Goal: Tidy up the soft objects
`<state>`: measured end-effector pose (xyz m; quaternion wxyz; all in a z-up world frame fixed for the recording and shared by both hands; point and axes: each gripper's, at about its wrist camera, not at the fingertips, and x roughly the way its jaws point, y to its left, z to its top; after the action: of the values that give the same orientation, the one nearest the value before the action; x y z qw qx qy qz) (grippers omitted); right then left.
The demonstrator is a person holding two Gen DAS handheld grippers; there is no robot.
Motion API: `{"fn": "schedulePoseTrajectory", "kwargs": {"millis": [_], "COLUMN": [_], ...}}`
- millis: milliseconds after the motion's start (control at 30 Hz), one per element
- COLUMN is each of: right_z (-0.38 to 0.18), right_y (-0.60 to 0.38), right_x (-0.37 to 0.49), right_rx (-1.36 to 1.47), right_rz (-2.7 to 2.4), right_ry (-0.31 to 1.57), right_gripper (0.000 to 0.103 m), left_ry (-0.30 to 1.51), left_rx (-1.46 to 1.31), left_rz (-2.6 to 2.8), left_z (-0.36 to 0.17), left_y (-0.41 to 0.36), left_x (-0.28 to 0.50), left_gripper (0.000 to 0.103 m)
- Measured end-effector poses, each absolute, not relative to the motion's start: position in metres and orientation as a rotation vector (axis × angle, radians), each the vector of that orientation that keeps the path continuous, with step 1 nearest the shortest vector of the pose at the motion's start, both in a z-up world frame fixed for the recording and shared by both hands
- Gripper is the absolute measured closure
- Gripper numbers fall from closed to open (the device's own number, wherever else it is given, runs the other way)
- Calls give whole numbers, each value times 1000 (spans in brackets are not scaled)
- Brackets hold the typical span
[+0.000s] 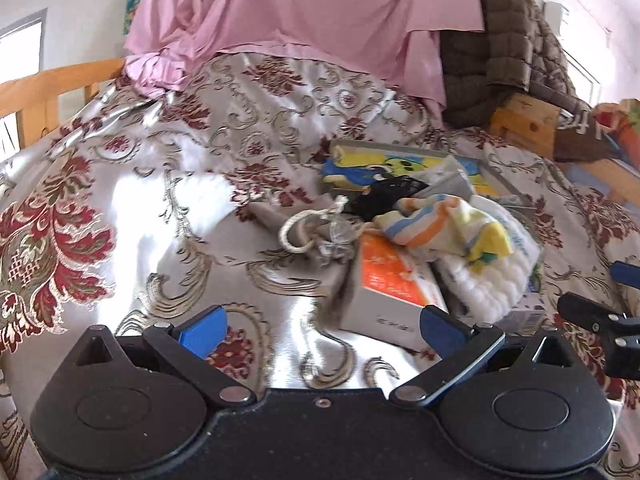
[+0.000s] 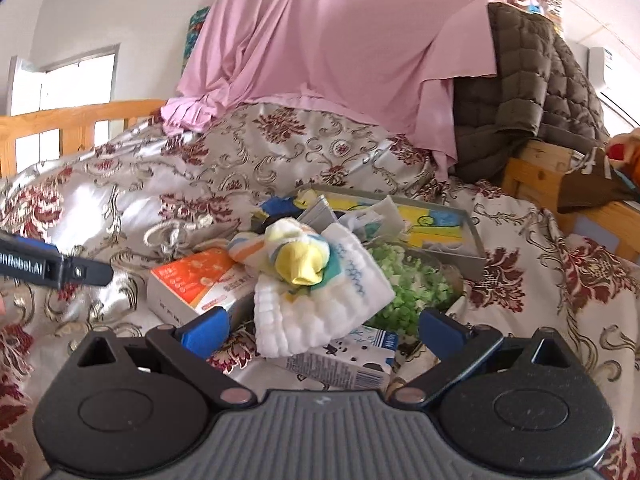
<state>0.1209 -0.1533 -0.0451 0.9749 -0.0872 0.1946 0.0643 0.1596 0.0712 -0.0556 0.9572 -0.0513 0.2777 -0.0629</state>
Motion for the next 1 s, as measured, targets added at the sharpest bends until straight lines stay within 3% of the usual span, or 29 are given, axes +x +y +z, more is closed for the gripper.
{"fn": "schedulePoseTrajectory", "kwargs": {"millis": [1000], "right_z": [-48], "right_y": [-134], "right_x": [174], "right_rx": [-170], "right_rz": [175], "right_ry": [301], "right_gripper": [0], "left_ry": [563], "left_rx": [-248], "left_rz": [7], "left_z": [-59], "left_y": [99], "left_x": [211], "left_gripper": [1]}}
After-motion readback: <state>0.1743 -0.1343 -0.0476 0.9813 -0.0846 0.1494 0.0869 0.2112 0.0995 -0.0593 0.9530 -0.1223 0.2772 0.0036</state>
